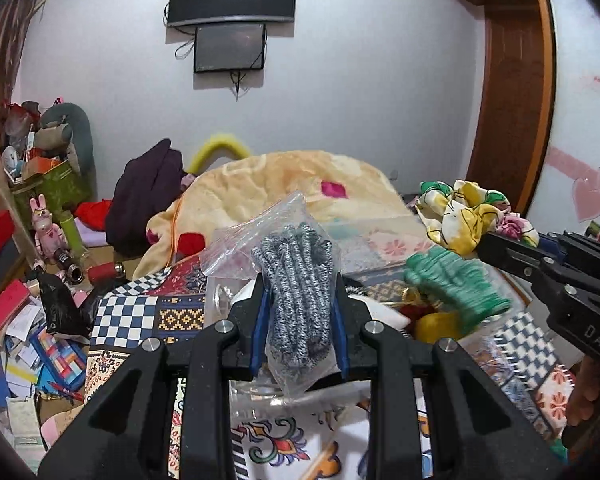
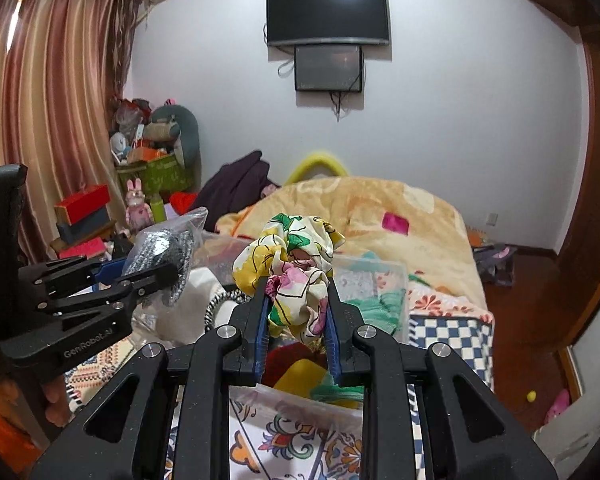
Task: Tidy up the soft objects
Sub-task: 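Carry the scrunchie and glove bag into the clear box and open both tools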
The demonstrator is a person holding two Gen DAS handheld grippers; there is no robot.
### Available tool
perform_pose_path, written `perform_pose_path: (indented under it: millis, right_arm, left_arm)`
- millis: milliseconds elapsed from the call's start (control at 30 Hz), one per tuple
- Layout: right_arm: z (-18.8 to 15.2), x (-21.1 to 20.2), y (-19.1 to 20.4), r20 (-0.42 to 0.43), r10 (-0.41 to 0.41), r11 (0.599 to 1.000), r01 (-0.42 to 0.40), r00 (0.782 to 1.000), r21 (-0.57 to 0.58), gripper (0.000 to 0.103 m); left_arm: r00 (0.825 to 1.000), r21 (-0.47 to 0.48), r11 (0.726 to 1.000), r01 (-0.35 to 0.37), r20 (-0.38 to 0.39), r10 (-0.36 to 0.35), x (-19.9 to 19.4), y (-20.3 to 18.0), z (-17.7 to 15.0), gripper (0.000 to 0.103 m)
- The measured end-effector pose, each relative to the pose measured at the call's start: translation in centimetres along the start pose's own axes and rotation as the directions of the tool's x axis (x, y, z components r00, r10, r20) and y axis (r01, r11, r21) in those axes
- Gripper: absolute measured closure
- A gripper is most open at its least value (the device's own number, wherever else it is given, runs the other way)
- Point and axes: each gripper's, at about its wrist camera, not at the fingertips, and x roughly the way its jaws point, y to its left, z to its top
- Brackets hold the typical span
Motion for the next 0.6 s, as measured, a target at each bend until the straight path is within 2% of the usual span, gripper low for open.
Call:
perform_pose_path:
  millis: [433,500,600]
  right_arm:
    - [-1.6,3.8,0.0,-0.131,0.020,1.000,-0.019,0.991,0.005,0.081]
    - [-1.7,4.1,-0.2,-0.142,0.027,1.000,-0.026,0.990,0.009,0.081]
    - [-1.9,4.3,-0.2,-0.159,0.020,1.000,-0.019,0.987,0.005,0.077]
  left_arm:
    - [0.995,-0.006,1.000,0.021,-0.102,-0.021,4.2,-0.1,-1.1,0.075]
    - [0.994,0.012,1.000,0.010,-0.105,-0.008,4.2,-0.3,-1.2,0.074]
    - [0.994,0.028,1.000,0.003,-0.109,0.000,4.1,-0.6,-1.4,0.065]
